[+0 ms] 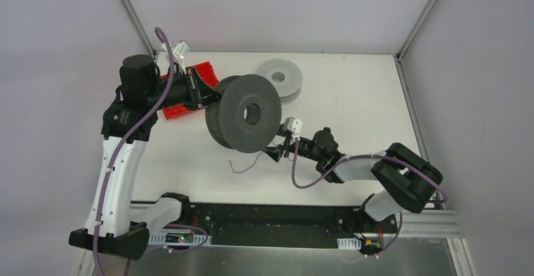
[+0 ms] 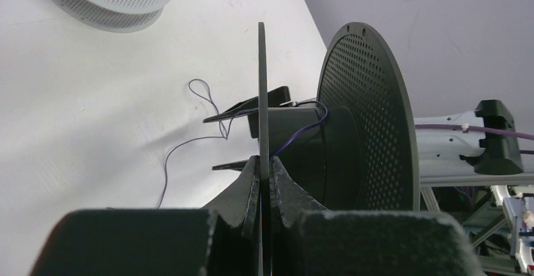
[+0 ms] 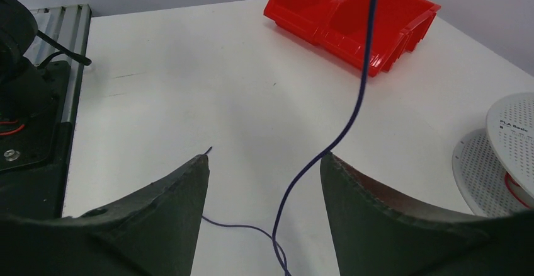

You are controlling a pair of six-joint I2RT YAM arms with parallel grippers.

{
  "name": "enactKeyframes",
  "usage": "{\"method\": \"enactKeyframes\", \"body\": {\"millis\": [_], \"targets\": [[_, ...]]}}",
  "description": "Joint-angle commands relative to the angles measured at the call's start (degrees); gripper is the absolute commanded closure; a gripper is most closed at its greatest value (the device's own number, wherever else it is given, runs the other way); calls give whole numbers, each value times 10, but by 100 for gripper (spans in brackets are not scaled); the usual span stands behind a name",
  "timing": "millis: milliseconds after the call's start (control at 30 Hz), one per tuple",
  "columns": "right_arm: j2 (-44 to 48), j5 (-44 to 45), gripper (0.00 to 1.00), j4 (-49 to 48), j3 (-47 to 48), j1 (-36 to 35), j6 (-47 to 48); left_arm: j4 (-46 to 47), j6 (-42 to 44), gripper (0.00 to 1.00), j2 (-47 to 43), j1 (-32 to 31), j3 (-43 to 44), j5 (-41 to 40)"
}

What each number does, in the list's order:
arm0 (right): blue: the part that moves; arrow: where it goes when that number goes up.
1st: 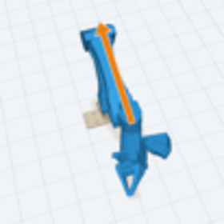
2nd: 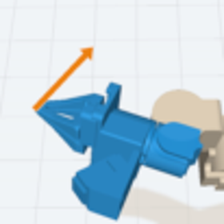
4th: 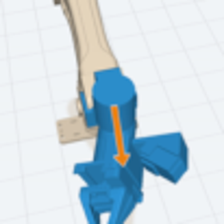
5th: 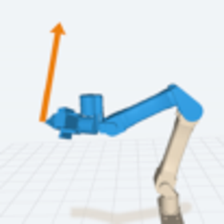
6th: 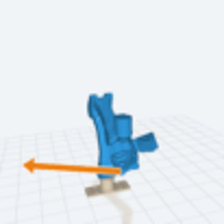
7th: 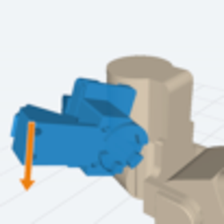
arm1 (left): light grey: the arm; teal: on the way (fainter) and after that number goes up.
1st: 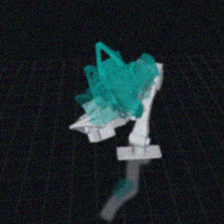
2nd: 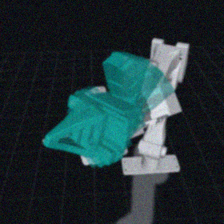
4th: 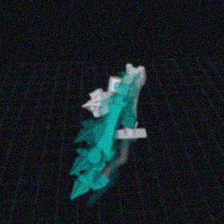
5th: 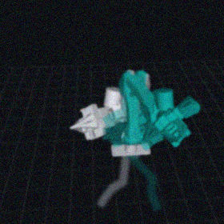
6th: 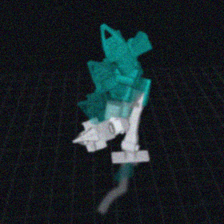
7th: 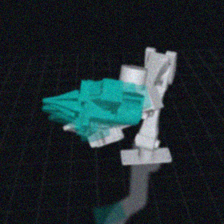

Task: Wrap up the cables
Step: Wrap the cable around the cable reel.

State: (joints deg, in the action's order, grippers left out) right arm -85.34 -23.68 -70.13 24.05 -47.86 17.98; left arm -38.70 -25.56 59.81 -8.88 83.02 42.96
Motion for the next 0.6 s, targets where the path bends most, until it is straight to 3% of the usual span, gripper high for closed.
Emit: {"method": "enactKeyframes", "body": {"millis": [0, 67, 267, 300, 367, 467, 567], "targets": [[-41, 0, 33, -107, 16, 2, -11, 76, -62, 100, -26, 4, 23, 10], [-64, 21, 39, -141, 8, 2, -16, 85, -73, 100, -30, 4, 17, -7], [-106, 38, 70, -158, -12, -4, -72, 174, -161, 100, -48, 4, -22, -111], [-102, 68, 84, -162, -23, -22, -87, 229, -195, 100, -58, 4, -48, -170], [-79, 97, 90, -148, -35, -41, -104, 261, -215, 100, -72, 4, -71, -236], [-10, 146, 98, -38, -35, -81, -114, 283, -198, 100, -83, 4, -98, -317], [67, 170, 100, 205, 32, -136, -83, 282, -134, 100, -80, -5, -114, -366]]}}
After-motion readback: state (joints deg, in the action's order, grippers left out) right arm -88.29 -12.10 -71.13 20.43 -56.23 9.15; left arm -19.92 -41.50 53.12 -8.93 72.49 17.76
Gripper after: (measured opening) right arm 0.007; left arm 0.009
